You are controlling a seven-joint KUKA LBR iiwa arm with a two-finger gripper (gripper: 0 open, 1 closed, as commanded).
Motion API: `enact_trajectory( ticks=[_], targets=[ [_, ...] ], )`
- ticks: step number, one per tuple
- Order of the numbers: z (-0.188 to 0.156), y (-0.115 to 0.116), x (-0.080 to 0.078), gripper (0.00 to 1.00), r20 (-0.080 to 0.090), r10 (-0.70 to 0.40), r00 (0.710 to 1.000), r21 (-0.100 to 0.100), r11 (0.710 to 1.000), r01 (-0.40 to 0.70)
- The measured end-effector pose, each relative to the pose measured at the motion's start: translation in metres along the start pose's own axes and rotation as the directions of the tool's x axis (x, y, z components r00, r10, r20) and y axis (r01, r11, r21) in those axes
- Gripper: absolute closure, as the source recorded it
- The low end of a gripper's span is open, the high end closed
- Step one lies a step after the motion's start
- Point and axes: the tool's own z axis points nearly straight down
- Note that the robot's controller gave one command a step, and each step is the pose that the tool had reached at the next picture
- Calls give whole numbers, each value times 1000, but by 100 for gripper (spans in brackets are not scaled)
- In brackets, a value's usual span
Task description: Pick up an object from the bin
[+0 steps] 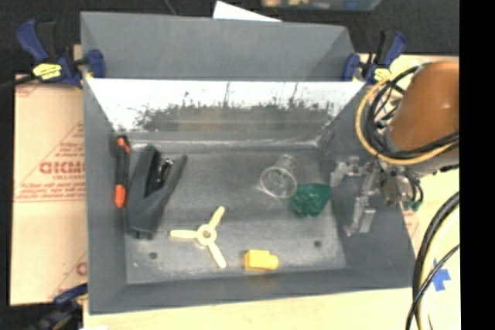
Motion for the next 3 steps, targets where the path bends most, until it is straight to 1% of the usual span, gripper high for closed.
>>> enact_trajectory(
  ticks=[1, 2, 3],
  targets=[
    [-5, 1, -2, 0, 8, -5, 1000, 2, 1000, 5],
    [95, -9, -42, 0, 8, 236, 972, -1, 972, -236],
    [31, -3, -55, 0, 17, 60, 998, 3, 998, -60]
  ],
)
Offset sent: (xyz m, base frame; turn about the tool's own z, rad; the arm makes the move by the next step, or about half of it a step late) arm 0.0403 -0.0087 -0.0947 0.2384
